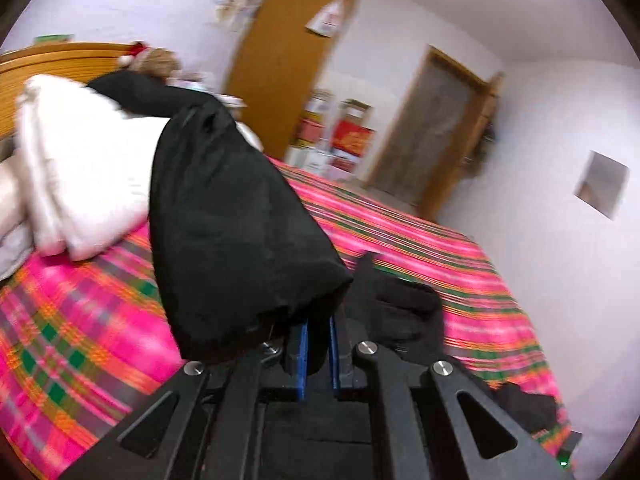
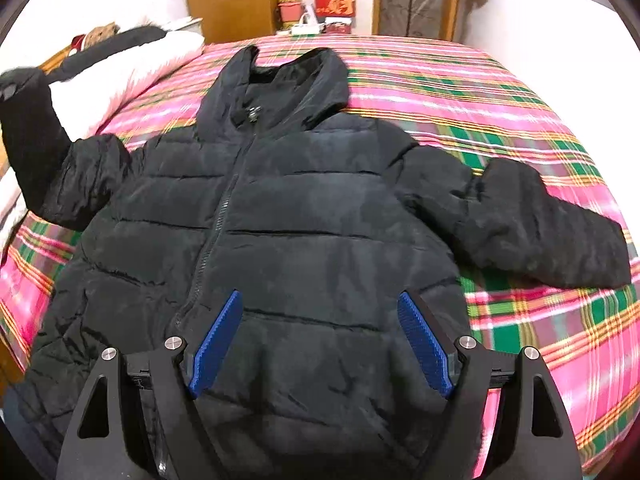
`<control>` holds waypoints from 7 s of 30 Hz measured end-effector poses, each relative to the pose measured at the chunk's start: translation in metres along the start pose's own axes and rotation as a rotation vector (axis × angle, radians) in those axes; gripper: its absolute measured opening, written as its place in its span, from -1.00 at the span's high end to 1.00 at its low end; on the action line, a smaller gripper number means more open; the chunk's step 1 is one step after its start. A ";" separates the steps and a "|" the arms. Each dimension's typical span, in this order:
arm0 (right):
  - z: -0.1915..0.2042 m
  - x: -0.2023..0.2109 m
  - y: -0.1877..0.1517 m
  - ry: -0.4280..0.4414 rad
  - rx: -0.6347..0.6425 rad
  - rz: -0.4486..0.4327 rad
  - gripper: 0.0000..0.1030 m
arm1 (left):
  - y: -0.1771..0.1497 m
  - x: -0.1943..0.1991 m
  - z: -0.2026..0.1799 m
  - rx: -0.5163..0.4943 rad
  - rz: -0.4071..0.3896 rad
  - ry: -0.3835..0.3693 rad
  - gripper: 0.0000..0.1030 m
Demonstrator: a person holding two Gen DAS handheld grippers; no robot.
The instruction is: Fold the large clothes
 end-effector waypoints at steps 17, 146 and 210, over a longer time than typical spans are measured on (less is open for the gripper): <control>-0.096 -0.008 -0.022 -0.083 -0.145 0.028 -0.55 | -0.132 -0.147 -0.191 -0.123 0.332 -0.323 0.82; -0.048 0.058 0.165 0.354 -0.353 -0.206 0.83 | -0.148 -0.115 -0.065 -0.120 0.337 0.027 -0.34; -0.098 -0.073 0.085 0.059 -0.225 -0.076 0.06 | -0.153 -0.124 -0.071 -0.098 0.333 -0.007 0.44</control>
Point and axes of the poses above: each gripper's, at about its wrist camera, not at the fingertips, and x roughly against the way its jaws point, z to its left, y to its top, the point moved 7 cm from there along -x, roughly the way its jaws point, and after that the axes turned 11 degrees about -x, right-handed, at the moved point
